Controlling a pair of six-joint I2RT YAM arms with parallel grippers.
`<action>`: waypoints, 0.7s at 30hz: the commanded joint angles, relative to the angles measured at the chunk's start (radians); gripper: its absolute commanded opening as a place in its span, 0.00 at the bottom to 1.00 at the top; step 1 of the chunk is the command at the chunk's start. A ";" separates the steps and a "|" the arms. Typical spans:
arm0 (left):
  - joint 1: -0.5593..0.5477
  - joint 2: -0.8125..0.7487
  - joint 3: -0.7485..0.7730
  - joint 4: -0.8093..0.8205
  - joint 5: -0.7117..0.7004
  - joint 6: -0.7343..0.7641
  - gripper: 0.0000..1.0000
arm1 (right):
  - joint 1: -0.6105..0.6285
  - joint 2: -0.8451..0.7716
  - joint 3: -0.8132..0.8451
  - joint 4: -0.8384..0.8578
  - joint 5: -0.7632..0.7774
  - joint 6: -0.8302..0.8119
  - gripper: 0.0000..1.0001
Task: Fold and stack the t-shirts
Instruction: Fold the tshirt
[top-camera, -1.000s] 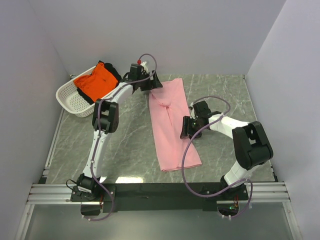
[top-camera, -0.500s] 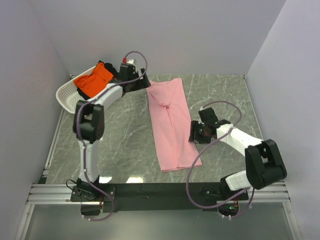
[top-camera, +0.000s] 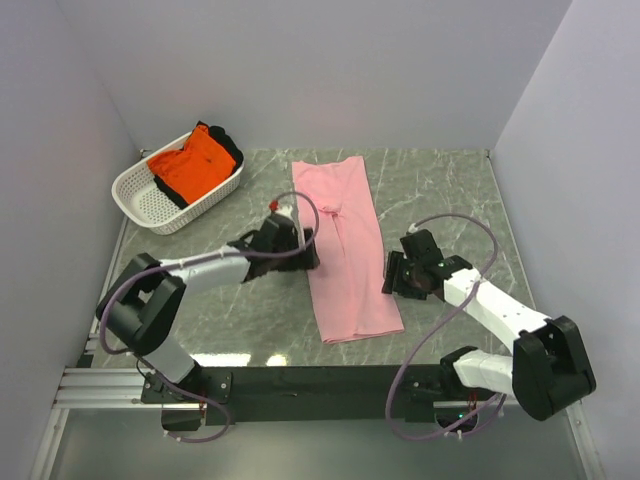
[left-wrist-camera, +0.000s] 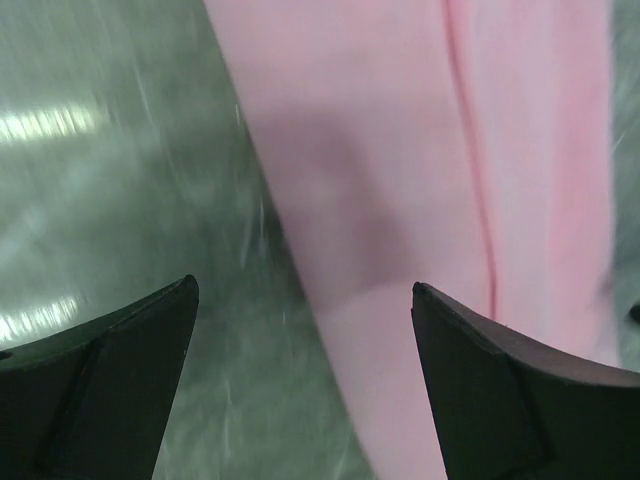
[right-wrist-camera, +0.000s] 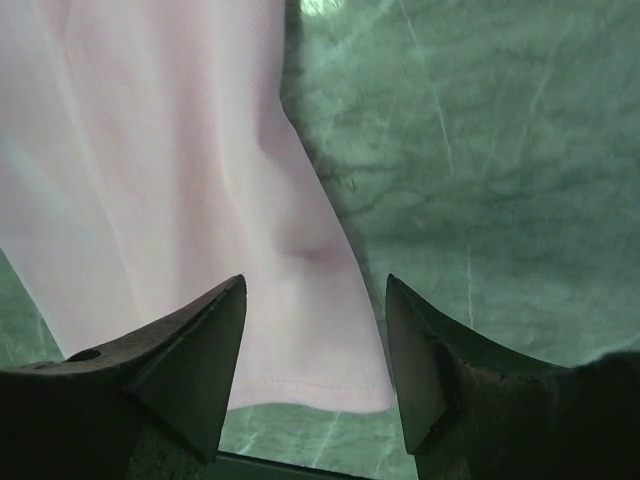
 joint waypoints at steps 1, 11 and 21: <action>-0.088 -0.131 -0.081 -0.009 -0.108 -0.068 0.94 | 0.021 -0.080 -0.033 -0.057 0.070 0.066 0.65; -0.309 -0.326 -0.309 -0.045 -0.158 -0.240 0.91 | 0.082 -0.127 -0.093 -0.122 0.096 0.171 0.64; -0.490 -0.255 -0.270 -0.092 -0.199 -0.320 0.80 | 0.168 -0.129 -0.127 -0.136 0.119 0.253 0.63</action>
